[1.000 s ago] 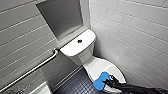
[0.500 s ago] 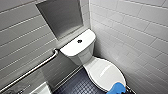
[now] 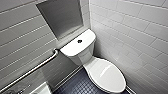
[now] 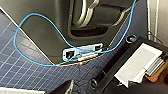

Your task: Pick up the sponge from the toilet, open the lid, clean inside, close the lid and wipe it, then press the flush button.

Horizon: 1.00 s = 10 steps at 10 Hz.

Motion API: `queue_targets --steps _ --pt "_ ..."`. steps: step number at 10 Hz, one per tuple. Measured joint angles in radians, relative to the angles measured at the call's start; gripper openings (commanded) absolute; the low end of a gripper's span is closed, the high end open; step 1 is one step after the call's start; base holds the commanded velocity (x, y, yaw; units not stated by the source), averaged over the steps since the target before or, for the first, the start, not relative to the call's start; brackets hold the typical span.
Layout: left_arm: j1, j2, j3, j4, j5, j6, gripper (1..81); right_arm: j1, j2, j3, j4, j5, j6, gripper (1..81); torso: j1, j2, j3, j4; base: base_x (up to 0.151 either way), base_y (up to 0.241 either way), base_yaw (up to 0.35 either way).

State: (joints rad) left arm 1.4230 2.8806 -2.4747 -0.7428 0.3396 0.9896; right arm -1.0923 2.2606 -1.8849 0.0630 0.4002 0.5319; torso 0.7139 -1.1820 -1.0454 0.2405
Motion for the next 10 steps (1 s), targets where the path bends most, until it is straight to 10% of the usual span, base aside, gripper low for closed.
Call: queue_targets --steps 5,10 --pt "-0.007 0.003 -0.007 -0.006 -0.148 0.0 81.1 -0.308 -0.066 0.02 -0.154 0.031 0.039 1.0 0.0 0.0 0.0 0.0 0.0 0.0 0.0" --pt "-0.009 0.037 -0.045 -0.005 -0.19 0.0 81.1 -0.477 0.179 -0.25 -0.324 0.078 0.042 1.0 -0.038 0.057 0.027 0.0 0.0 0.0 0.0"
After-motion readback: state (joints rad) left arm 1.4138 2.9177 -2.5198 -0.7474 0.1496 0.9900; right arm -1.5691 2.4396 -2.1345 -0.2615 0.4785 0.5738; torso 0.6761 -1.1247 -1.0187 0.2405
